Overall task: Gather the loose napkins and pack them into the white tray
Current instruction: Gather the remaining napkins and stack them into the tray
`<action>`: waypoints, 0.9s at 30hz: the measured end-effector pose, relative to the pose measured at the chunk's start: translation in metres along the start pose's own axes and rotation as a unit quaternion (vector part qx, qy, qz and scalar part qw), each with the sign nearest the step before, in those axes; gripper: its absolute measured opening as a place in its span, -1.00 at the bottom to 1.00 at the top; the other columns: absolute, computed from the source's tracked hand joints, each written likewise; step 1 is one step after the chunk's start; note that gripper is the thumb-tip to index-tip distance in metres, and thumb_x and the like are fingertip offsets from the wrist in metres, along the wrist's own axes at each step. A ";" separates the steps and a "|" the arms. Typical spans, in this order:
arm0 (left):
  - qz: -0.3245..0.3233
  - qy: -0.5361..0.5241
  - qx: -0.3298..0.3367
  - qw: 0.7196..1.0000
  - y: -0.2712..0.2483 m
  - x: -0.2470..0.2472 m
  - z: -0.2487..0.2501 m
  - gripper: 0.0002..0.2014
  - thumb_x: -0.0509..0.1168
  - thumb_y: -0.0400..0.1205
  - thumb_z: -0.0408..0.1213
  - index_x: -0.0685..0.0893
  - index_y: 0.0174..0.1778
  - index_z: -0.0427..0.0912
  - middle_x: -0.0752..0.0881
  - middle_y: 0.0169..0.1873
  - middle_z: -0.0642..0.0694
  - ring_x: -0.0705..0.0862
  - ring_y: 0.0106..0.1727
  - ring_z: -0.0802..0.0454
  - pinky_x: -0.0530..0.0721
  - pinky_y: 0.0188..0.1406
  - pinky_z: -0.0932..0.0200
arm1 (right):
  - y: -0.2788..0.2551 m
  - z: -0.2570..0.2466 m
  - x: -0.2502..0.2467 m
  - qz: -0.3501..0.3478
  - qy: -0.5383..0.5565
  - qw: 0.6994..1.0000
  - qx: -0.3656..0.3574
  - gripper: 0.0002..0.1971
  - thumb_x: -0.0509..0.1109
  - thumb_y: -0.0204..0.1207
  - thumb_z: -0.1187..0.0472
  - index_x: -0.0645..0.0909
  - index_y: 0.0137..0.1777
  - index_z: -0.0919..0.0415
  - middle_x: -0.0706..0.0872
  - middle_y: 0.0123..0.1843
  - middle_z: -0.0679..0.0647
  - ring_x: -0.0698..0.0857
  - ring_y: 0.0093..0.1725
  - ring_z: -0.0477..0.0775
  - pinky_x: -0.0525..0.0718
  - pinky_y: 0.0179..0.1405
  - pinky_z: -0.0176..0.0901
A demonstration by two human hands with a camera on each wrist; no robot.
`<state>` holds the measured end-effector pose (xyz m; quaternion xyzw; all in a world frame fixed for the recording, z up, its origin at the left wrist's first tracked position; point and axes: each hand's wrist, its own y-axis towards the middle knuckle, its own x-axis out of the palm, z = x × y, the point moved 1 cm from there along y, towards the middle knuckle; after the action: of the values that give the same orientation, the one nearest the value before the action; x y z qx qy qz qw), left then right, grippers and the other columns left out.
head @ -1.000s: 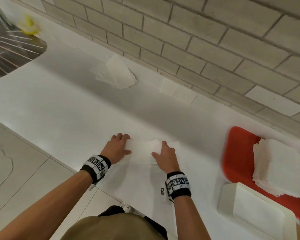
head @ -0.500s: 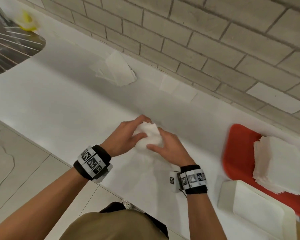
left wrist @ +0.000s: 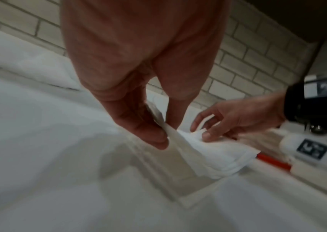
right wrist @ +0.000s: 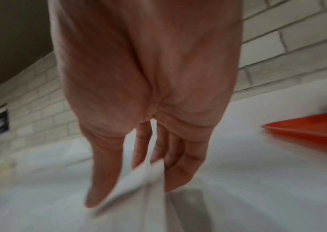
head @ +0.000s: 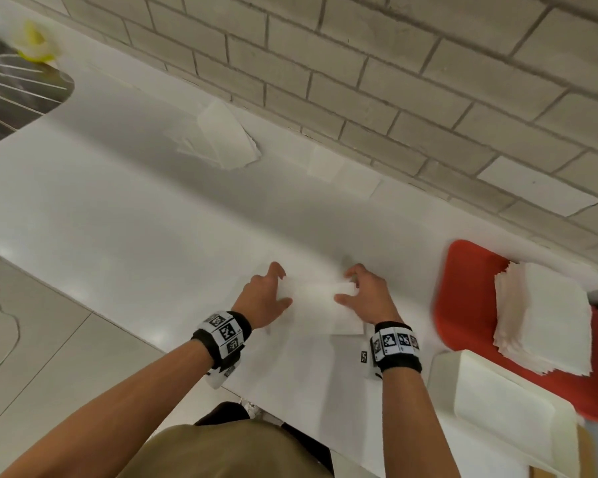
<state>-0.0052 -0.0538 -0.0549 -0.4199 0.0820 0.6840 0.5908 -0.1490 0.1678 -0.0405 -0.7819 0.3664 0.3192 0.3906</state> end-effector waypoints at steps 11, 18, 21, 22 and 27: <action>-0.043 0.140 0.131 0.980 -0.005 0.007 0.008 -0.65 0.46 0.68 -0.30 0.38 0.14 0.01 0.64 0.05 -0.03 0.64 0.07 -0.24 0.56 -0.10 -0.03 | -0.041 -0.019 0.025 -0.073 -0.109 0.988 -0.081 -0.49 0.70 0.48 0.09 0.41 0.21 -0.13 0.69 0.16 -0.10 0.70 0.13 0.15 0.65 0.01 0.08; 0.119 0.142 0.242 0.953 -0.043 -0.019 0.032 -0.59 0.31 0.64 -0.49 0.59 0.38 -0.04 0.61 0.20 0.02 0.68 -0.24 -0.20 0.71 -0.39 -0.12 | -0.098 -0.025 -0.008 0.229 -0.126 0.949 -0.177 -0.80 0.57 0.64 0.18 0.67 0.19 -0.01 0.66 0.05 -0.07 0.69 -0.10 0.14 0.59 -0.34 -0.04; 0.142 0.165 0.240 0.946 -0.041 -0.015 0.039 -0.74 0.37 0.73 -0.32 0.59 0.33 -0.08 0.58 0.15 -0.01 0.65 -0.14 -0.09 0.66 -0.49 -0.05 | -0.096 -0.023 -0.003 0.221 -0.164 0.947 -0.168 -0.67 0.63 0.57 0.15 0.63 0.25 -0.03 0.70 0.04 -0.06 0.71 -0.09 0.15 0.70 -0.22 0.04; 0.129 0.188 0.231 0.946 -0.036 -0.009 0.038 -0.77 0.37 0.77 -0.25 0.58 0.33 -0.08 0.59 0.16 -0.02 0.67 -0.05 -0.08 0.69 -0.44 -0.07 | -0.091 -0.020 0.005 0.195 -0.176 0.952 -0.156 -0.61 0.66 0.52 0.17 0.61 0.26 -0.04 0.71 0.04 -0.07 0.72 -0.09 0.13 0.67 -0.18 0.01; 0.048 0.226 0.183 0.956 -0.021 0.003 0.035 -0.73 0.31 0.69 -0.40 0.64 0.30 -0.11 0.65 0.15 -0.07 0.71 0.09 -0.20 0.70 -0.13 -0.10 | -0.086 -0.003 0.021 0.140 -0.161 0.971 -0.107 -0.63 0.44 0.55 0.44 0.62 0.20 -0.01 0.74 0.00 -0.04 0.75 -0.12 0.21 0.41 -0.18 -0.04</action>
<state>-0.0033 -0.0240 -0.0261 -0.4442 0.3572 0.5716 0.5903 -0.0666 0.1958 -0.0230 -0.6983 0.3683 0.5300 0.3095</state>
